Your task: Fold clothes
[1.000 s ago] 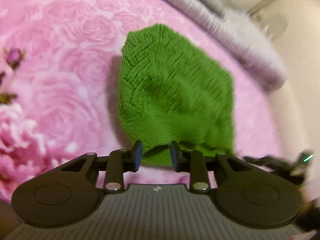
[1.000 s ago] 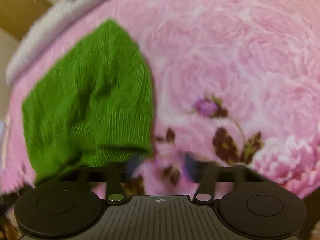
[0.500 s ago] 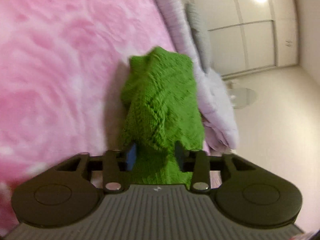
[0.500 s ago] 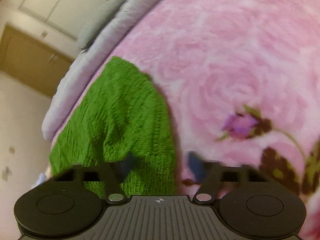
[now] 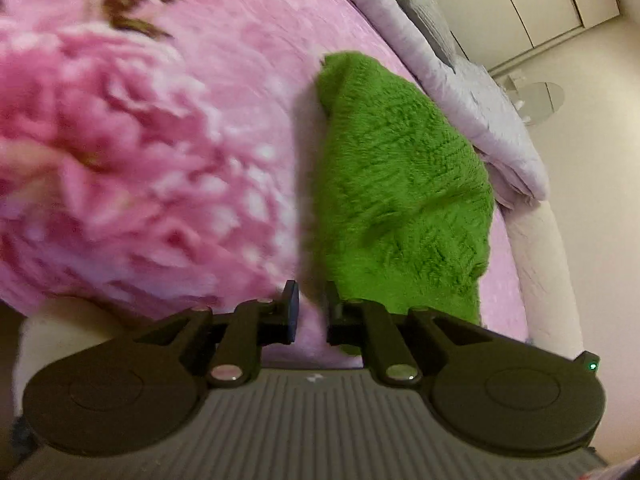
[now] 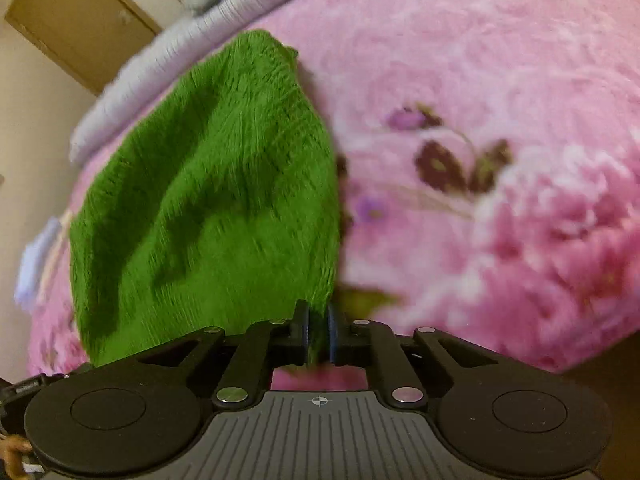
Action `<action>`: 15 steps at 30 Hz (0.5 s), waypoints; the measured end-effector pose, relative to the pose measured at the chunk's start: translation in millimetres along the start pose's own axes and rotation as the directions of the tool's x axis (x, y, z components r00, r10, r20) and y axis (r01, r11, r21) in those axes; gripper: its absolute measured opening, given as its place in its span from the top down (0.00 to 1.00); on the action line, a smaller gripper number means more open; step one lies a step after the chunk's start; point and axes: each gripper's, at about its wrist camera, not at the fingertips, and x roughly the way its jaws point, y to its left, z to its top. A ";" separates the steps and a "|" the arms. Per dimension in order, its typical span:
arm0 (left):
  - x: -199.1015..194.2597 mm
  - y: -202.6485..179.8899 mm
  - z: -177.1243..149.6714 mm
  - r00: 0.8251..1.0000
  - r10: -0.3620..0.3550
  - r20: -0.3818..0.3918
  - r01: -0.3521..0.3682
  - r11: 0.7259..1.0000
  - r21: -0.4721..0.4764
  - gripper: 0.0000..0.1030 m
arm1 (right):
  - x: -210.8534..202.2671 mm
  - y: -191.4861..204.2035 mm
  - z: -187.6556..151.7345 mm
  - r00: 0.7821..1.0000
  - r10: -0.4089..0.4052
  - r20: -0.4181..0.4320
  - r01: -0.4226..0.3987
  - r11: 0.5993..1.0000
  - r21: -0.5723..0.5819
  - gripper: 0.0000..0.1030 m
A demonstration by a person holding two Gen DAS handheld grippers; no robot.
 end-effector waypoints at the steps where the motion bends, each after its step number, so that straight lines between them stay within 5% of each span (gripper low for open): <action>1: -5.4 0.2 8.1 1.000 -0.001 0.028 0.001 1.000 -0.008 0.78 | -3.2 -1.0 1.8 1.000 -0.019 0.006 0.019 1.000 0.005 0.81; 4: -0.9 -9.1 38.2 0.998 0.015 0.068 -0.015 1.000 0.010 0.71 | -20.7 -5.8 25.5 0.995 -0.009 0.100 0.005 0.999 0.040 0.55; 8: 20.8 -23.7 69.8 0.997 0.023 0.071 -0.026 0.999 0.036 0.68 | -21.0 -2.3 60.9 0.983 0.028 0.180 -0.037 0.998 0.048 0.53; 11: 49.2 -28.6 69.2 1.000 0.003 0.012 -0.004 1.000 0.013 0.70 | 7.1 5.3 66.7 0.992 0.040 0.124 -0.046 0.998 0.047 0.53; 15: 41.0 -30.2 86.6 0.998 0.010 0.060 -0.012 1.000 0.029 0.68 | 27.7 4.7 67.4 0.997 0.036 0.075 -0.039 0.999 0.037 0.53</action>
